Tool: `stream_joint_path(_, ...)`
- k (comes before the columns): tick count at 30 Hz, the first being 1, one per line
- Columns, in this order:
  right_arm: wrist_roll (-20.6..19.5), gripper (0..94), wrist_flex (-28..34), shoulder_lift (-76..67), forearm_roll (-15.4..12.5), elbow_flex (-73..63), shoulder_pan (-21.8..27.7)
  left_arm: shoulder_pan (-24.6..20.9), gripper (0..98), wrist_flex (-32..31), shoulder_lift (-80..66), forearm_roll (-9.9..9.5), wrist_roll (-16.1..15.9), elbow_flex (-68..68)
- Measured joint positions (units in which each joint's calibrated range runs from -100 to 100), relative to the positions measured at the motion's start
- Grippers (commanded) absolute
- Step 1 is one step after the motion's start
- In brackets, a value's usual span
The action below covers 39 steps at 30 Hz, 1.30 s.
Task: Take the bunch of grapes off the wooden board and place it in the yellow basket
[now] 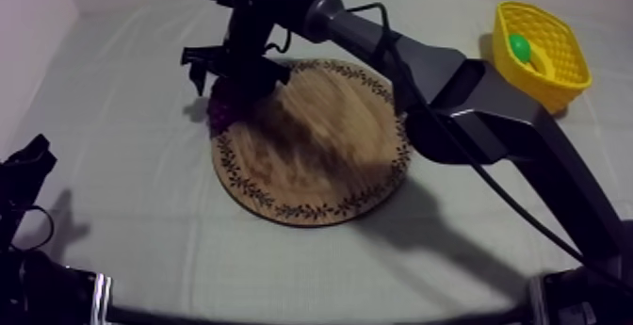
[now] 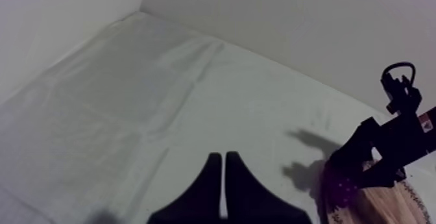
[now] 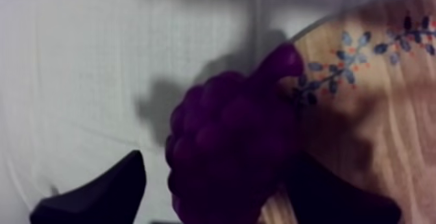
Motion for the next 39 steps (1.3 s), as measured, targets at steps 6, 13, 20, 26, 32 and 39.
stream_joint_path(6, 0.24, 38.5, 0.08, 0.00, 0.29, -0.36, -0.17, 0.00, 0.0, 0.00, 0.00, 0.00, 0.00, 0.00)
stream_joint_path(13, 0.52, 25.6, 2.07, -0.86, 0.87, 0.21, 0.16, 0.00, 0.0, 0.00, 0.00, 0.00, 0.00, 0.00)
stream_joint_path(20, 0.55, 23.2, 2.99, -3.32, 1.91, 0.82, 1.01, 0.00, 0.0, 0.00, 0.00, 0.00, 0.00, 0.00)
stream_joint_path(26, 1.42, 23.3, 3.01, -6.56, 2.39, 5.23, 2.32, 0.00, 0.0, 0.00, 0.00, 0.00, 0.00, 0.00)
stream_joint_path(32, 3.13, 25.1, 2.13, -12.69, 2.58, 14.64, 3.74, 0.00, 0.0, 0.00, 0.00, 0.00, 0.00, 0.00)
stream_joint_path(39, 5.66, 26.8, -6.79, -24.18, 3.28, 33.29, 5.97, 0.00, 0.0, 0.00, 0.00, 0.00, 0.00, 0.00)
